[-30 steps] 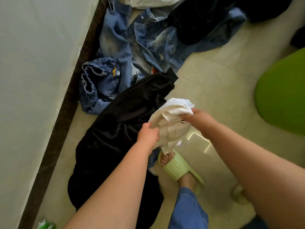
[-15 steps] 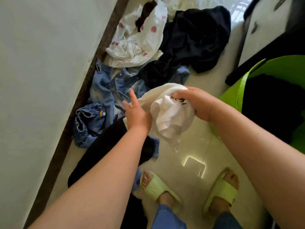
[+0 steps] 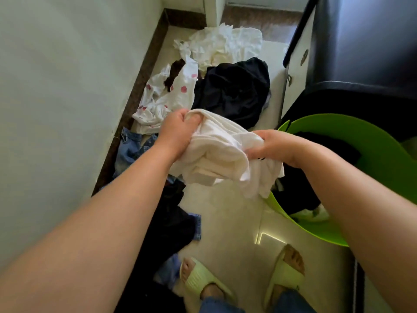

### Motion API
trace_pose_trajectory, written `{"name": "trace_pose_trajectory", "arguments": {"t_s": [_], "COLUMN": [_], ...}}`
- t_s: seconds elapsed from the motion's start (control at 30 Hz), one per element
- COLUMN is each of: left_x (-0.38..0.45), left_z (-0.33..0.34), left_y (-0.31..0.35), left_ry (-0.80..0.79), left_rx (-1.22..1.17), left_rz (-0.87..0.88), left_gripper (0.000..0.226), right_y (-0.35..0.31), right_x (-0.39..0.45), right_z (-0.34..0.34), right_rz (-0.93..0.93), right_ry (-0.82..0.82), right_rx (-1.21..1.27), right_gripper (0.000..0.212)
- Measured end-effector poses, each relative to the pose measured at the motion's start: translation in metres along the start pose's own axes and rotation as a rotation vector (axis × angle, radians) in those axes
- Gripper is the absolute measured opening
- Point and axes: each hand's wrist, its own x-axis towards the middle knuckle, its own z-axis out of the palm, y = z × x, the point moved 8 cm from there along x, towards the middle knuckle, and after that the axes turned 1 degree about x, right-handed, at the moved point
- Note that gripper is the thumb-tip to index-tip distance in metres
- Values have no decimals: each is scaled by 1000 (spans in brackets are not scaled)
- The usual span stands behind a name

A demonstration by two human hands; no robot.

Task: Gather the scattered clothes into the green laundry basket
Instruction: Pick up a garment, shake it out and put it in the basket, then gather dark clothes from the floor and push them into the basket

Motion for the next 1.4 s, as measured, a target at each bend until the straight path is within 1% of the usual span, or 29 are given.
{"name": "trace_pose_trajectory", "arguments": {"t_s": [0.07, 0.1, 0.17, 0.2, 0.23, 0.3, 0.33, 0.47, 0.53, 0.57, 0.63, 0.67, 0.7, 0.73, 0.8, 0.83, 0.87, 0.9, 0.97, 1.07, 1.2, 1.4], "left_x": [1, 1, -2, -4, -7, -16, -22, -49, -61, -65, -68, -69, -69, -65, -62, -63, -62, -63, -66, -71, -75, -75], "left_z": [9, 16, 46, 58, 70, 106, 121, 199, 231, 247, 270, 278, 284, 285, 280, 276, 272, 269, 265, 255, 232, 179], "left_y": [34, 49, 75, 83, 91, 110, 117, 148, 158, 159, 155, 150, 142, 127, 96, 80, 65, 51, 28, 8, -21, -86], "left_ry": [13, -3, -119, -167, -205, -281, -316, -514, -550, -548, -531, -500, -459, -373, -236, -194, -174, -164, -162, -188, -160, -108], "left_rx": [-11, -52, -207, -309, -420, -611, -696, -949, -1007, -1019, -1036, -1014, -947, -827, -484, -337, -227, -176, -169, -175, -197, -265], "left_rz": [74, 79, 20, -12, -38, -97, -130, -230, -266, -285, -312, -318, -316, -313, -292, -294, -315, -358, -413, -441, -495, -624], "left_gripper": [22, 20, 17, 17, 20, 34, 38, 25, 29, 35, 52, 61, 63, 59, 46, 51, 59, 65, 67, 67, 62, 61], "right_y": [-1, 0, 17, 25, 33, 52, 57, 75, 88, 97, 114, 127, 143, 162, 204, 222, 235, 244, 249, 231, 192, 129], "right_x": [-10, -16, -32, -37, -41, -57, -62, -103, -120, -127, -131, -130, -127, -122, -117, -116, -116, -115, -108, -101, -79, -35], "right_z": [-26, -41, -77, -86, -91, -108, -113, -147, -160, -167, -176, -179, -179, -178, -178, -175, -172, -168, -156, -134, -93, -15], "right_rz": [-13, -15, 11, 20, 19, -13, -61, -307, -367, -377, -361, -312, -230, -128, 125, 238, 321, 371, 393, 378, 327, 310], "right_ry": [128, 213, 356, 369, 348, 290, 255, 179, 182, 213, 262, 300, 361, 445, 659, 737, 792, 813, 788, 706, 569, 393], "right_rx": [-5, 39, 195, 325, 493, 825, 953, 1275, 1345, 1367, 1370, 1356, 1321, 1250, 1011, 906, 836, 799, 771, 717, 741, 635], "right_gripper": [30, 26, 27, 31, 39, 61, 65, 48, 45, 45, 49, 54, 56, 51, 34, 34, 39, 43, 40, 29, 33, 32]}}
